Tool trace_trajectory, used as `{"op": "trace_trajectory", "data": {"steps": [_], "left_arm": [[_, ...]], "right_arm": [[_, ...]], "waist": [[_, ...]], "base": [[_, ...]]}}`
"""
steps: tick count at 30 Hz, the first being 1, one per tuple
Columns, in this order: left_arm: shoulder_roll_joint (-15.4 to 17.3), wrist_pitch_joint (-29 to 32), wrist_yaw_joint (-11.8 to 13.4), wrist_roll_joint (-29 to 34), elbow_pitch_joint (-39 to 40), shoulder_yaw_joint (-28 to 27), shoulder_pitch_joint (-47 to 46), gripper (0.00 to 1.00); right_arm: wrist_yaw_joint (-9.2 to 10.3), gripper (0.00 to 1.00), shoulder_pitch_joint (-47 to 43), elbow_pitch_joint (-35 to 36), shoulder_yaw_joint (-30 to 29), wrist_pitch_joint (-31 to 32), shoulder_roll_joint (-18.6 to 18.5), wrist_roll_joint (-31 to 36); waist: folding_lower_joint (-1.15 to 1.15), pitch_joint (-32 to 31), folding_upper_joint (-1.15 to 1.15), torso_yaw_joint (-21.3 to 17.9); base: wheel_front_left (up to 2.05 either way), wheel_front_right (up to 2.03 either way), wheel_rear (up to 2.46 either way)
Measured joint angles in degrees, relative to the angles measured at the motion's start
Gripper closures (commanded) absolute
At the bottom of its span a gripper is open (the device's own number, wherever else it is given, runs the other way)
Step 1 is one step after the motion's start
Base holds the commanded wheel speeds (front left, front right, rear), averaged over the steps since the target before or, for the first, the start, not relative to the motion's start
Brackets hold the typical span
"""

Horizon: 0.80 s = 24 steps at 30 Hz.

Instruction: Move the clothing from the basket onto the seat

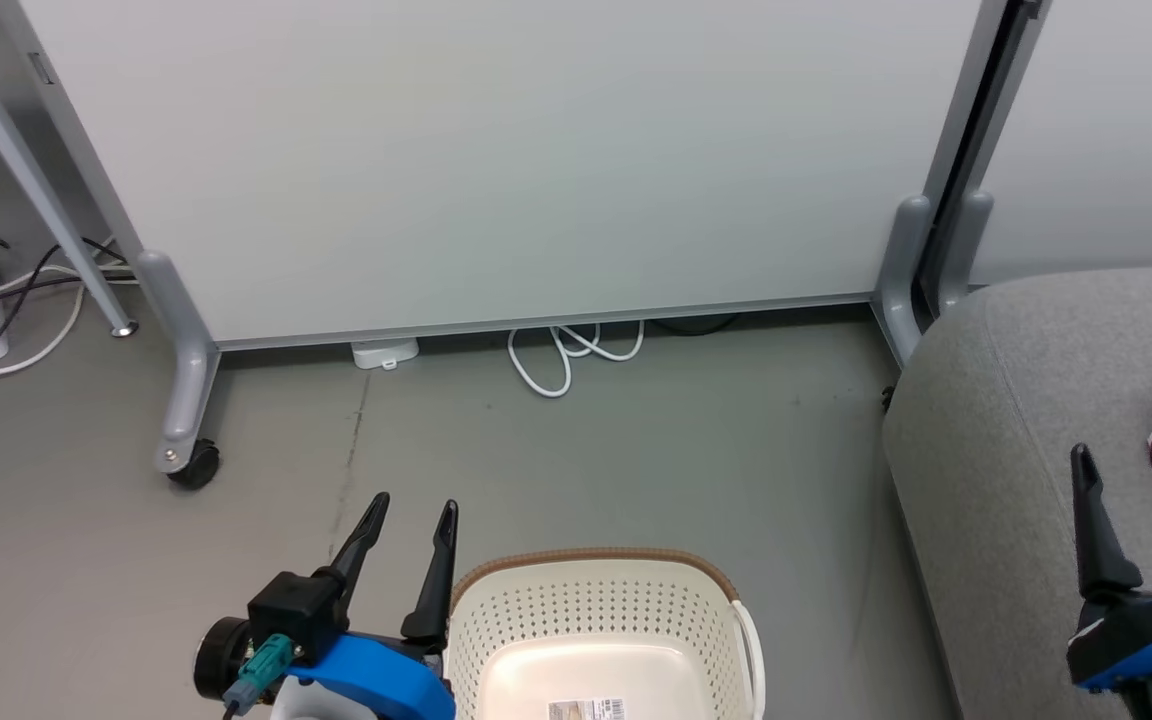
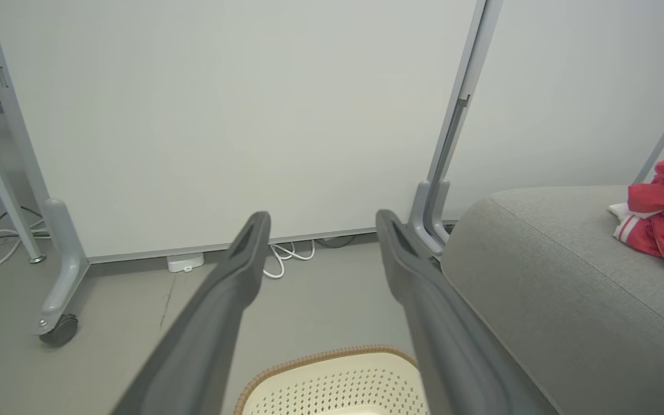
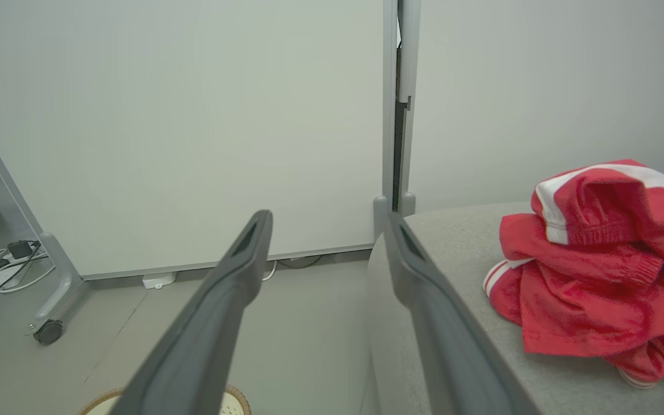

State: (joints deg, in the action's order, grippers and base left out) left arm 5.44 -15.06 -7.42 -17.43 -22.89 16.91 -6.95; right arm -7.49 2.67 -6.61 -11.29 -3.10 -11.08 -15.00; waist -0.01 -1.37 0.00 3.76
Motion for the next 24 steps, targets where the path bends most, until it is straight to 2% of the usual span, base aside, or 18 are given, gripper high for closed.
{"op": "trace_trajectory", "data": {"steps": [9,15,24], "left_arm": [[0.5,0.0,0.0,-0.2,-0.9,-3.0,1.1,0.0],[0.5,0.0,0.0,-0.3,-1.8,-3.7,1.6,0.0],[0.5,0.0,0.0,0.4,-2.8,-5.3,2.0,0.0]], "right_arm": [[0.01,0.0,-6.0,4.1,0.8,-0.5,5.8,6.4],[0.01,0.0,-8.3,4.3,2.3,-0.8,7.3,8.5],[0.01,0.0,-9.0,1.9,3.0,-1.6,8.0,9.1]], "waist": [[0.0,-2.1,0.0,3.6],[0.01,-2.7,0.0,4.6],[0.01,-2.9,0.0,4.0]], "base": [[0.0,0.0,0.0],[0.0,0.0,0.0],[0.0,0.0,0.0]]}}
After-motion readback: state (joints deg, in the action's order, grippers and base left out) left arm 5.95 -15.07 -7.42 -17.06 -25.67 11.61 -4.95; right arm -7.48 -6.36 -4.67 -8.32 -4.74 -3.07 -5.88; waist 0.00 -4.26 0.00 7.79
